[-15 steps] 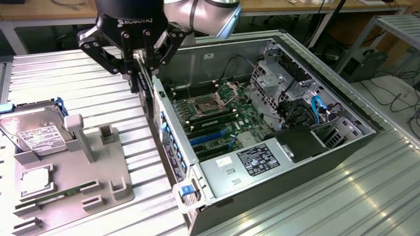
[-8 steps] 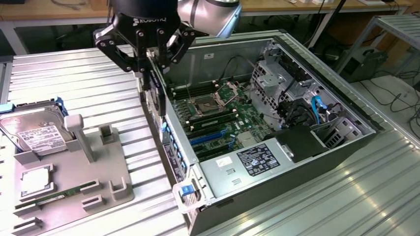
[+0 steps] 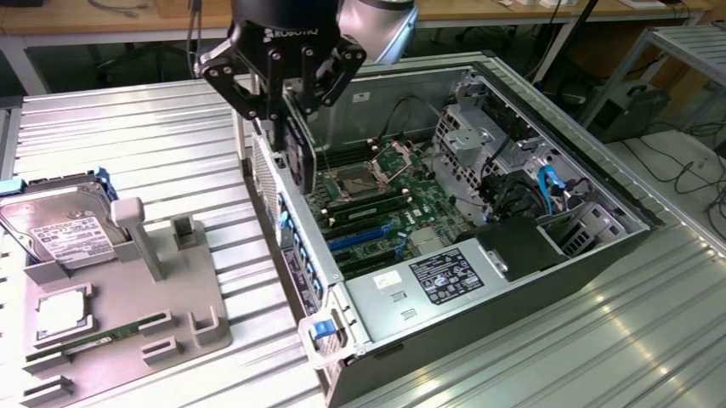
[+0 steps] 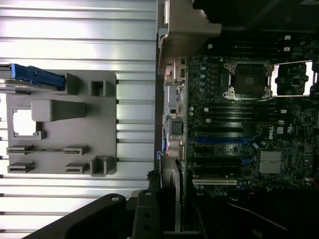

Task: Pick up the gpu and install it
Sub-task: 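Pick up the gpu and move the gpu toward the slot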

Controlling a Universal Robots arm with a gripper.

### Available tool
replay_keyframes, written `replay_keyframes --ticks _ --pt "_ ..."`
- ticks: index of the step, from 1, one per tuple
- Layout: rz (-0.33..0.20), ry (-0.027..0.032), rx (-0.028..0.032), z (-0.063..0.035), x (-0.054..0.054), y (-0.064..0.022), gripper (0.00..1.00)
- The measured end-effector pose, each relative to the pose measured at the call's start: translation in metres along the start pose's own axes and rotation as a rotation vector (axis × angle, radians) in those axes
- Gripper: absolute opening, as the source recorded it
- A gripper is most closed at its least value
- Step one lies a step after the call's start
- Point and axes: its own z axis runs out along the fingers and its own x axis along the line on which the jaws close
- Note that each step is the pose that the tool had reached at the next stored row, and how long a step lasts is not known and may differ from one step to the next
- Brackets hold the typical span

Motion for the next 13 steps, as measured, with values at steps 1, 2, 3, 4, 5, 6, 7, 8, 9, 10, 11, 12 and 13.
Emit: replay_keyframes --ticks 1,2,3,4,5,6,7,8,9,10,11,12,13 --pt "0.000 0.0000 0.0000 0.0001 -0.003 0.0000 0.28" --pt "0.000 0.0000 0.0001 0.0002 -0.009 0.0000 0.28" --pt "0.000 -0.0001 0.0000 0.0003 -0.013 -0.0001 0.28" --pt "0.000 -0.0001 0.0000 0.0003 -0.015 -0.0001 0.28" --pt "0.000 0.0000 -0.0001 0.0004 -0.019 -0.0001 0.28" --pt "0.000 0.0000 0.0000 0.0004 -0.023 -0.0001 0.28" --pt "0.000 0.0000 0.0000 0.0005 -0.027 -0.0002 0.28" --pt "0.000 0.0000 0.0000 0.0006 -0.030 -0.0002 0.28" --pt "0.000 0.0000 0.0000 0.0006 -0.032 -0.0002 0.28" --pt "0.000 0.0000 0.0000 0.0006 -0.035 -0.0002 0.28" --pt "0.000 -0.0001 0.0000 0.0007 -0.038 -0.0003 0.28" --pt "0.000 -0.0001 0.0000 0.0008 -0.042 -0.0003 0.28" --pt "0.000 0.0000 0.0000 0.0008 -0.045 -0.0004 0.28"
